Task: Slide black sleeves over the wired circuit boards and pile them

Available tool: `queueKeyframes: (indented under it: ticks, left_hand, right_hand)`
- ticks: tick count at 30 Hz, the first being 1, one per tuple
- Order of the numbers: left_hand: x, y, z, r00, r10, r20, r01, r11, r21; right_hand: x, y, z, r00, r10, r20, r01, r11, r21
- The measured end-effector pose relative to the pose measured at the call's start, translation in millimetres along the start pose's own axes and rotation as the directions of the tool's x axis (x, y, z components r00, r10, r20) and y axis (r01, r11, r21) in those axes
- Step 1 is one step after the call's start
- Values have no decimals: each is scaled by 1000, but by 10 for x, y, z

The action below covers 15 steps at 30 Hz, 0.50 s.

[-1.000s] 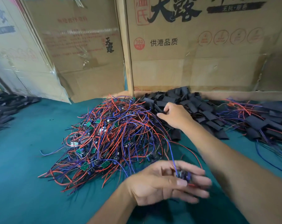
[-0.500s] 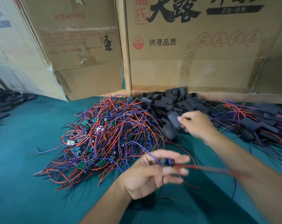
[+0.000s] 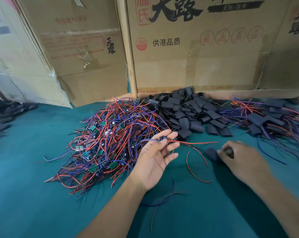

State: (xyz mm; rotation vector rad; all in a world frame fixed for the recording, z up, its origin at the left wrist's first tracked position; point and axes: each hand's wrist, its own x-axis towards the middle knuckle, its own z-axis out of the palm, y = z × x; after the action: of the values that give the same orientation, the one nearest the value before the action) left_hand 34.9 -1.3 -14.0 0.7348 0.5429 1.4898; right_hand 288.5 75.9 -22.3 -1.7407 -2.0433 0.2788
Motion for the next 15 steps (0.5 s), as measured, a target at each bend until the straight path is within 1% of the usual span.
queueKeyframes:
  ticks: [3, 6, 7, 9, 13, 15]
  left_hand:
    - [11, -3, -23, 1000, 2, 8, -2, 998, 58]
    - [16, 9, -18, 1000, 20, -8, -19, 994, 107]
    - [16, 15, -20, 1000, 29, -13, -27, 993, 117]
    - [15, 25, -28, 999, 38, -14, -36, 990, 137]
    - [-1, 37, -30, 999, 37, -11, -35, 988, 154]
    - [0, 38, -20, 999, 37, -20, -33, 988, 151]
  right_hand:
    - [-25, -46, 63, 999, -43, 19, 43, 999, -19]
    - [-26, -130, 93, 995, -85, 49, 90, 989, -119]
    - [-16, -152, 95, 995, -89, 52, 95, 987, -126]
    - [7, -173, 101, 994, -98, 57, 102, 992, -78]
    - [32, -162, 84, 990, -124, 61, 115, 984, 137]
    - [43, -138, 62, 987, -162, 24, 157, 977, 144]
